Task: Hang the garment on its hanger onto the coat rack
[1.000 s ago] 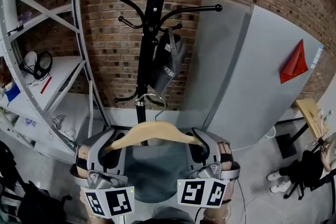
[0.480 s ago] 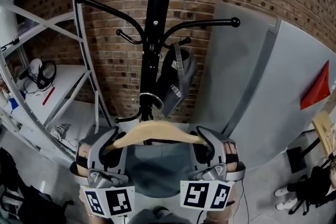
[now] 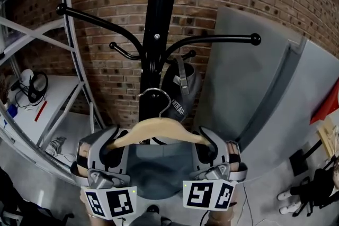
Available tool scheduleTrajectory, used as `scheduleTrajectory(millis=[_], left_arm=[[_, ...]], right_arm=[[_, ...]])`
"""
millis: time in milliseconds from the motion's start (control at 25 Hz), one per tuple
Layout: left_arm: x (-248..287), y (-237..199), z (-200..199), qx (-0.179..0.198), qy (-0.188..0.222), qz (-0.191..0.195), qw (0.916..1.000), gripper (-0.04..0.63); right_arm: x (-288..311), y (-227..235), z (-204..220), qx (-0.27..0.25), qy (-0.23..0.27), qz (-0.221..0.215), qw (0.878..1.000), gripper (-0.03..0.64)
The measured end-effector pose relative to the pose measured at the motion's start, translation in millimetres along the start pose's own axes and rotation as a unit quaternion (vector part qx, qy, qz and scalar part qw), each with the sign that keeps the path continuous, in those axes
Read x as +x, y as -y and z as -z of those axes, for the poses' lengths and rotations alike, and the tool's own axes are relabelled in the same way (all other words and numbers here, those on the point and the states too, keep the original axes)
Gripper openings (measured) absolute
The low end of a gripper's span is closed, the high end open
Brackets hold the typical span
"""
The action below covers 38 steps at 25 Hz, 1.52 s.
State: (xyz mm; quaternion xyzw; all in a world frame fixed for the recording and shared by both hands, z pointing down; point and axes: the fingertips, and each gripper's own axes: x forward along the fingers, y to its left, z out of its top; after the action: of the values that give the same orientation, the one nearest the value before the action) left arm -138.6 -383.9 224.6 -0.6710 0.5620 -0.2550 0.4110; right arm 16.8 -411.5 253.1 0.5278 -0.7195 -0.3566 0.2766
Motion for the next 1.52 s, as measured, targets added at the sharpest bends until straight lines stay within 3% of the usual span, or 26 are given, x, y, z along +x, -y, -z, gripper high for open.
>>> scheduleTrajectory(millis=[1000,1280,1520], left_arm=[[80,30,61,-0.001,-0.021,0.062,0.9978,0.101],[84,38,73,-0.012,-0.032,0.069,0.9970,0.101],[85,37,74,-0.035,-0.014,0.053,0.9979,0.101]], right_arm=[[92,-32,39,0.001,-0.060,-0.035,0.998,0.077],[101,-43,44,0.000,-0.064,-0.046,0.997,0.077],[106,-42,43,0.015,-0.049,-0.030,0.998,0.078]])
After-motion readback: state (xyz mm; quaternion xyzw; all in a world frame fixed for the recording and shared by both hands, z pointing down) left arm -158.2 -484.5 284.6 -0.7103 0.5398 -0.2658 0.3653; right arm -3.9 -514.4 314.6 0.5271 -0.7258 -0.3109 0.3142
